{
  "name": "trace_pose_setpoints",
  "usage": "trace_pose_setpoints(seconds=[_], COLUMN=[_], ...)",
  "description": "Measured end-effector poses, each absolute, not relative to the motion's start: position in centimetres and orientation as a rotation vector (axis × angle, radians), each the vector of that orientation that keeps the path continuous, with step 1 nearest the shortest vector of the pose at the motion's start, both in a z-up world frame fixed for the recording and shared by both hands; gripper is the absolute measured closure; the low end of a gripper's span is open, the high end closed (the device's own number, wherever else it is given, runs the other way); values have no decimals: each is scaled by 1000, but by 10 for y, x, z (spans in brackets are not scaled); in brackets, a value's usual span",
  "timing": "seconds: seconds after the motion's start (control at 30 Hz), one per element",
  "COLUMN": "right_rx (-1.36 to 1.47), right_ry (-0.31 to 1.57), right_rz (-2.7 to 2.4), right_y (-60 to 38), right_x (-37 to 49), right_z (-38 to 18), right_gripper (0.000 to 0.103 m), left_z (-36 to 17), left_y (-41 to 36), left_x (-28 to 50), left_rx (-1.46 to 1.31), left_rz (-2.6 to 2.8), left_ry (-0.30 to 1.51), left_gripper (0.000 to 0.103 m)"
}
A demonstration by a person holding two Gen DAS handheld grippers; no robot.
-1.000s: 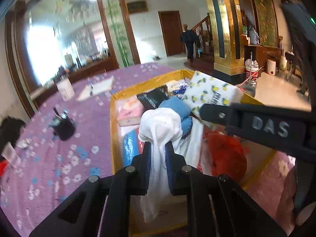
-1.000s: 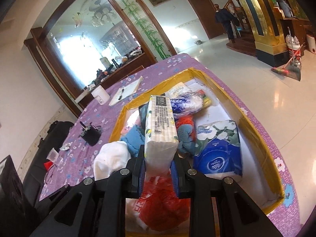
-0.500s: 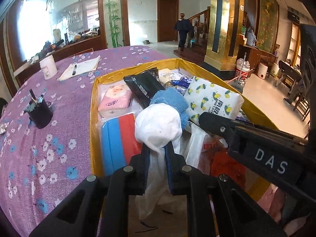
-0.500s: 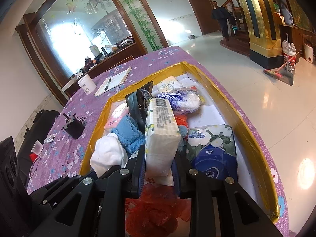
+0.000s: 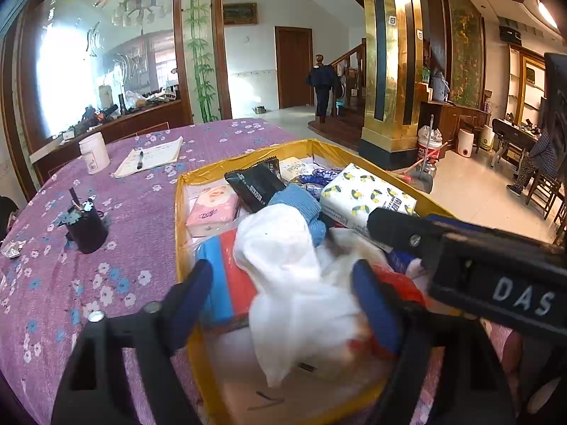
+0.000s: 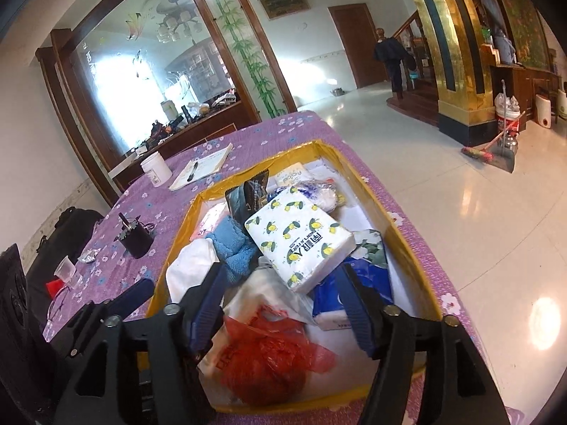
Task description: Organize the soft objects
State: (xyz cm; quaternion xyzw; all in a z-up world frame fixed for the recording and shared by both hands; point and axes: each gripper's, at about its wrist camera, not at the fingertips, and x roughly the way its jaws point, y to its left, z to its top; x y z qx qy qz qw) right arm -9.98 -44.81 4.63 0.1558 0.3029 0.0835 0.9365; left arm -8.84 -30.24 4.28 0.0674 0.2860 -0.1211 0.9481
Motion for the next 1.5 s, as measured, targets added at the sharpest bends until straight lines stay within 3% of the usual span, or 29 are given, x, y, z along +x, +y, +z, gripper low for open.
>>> trace_pose_setpoints(seconds=[0.27, 0.43, 1.03, 1.5], right_rx=[304, 267, 233, 202], right_ry=[546, 543, 507, 466], right_rz=[97, 52, -2, 34], right_y=[-450, -442, -427, -405], right_x=[-130, -135, -152, -164], right_z=[52, 52, 48, 40], right_gripper=[11, 9, 9, 4], left_z=[40, 39, 36, 37], left_y=[-299, -290, -239, -234], left_x=[-118, -123, -124, -133], left_rx=[196, 189, 173, 156], left_rz=[-181, -172, -65, 1], left_ry=[529, 562, 660, 606], left_gripper=[4, 0, 0, 0])
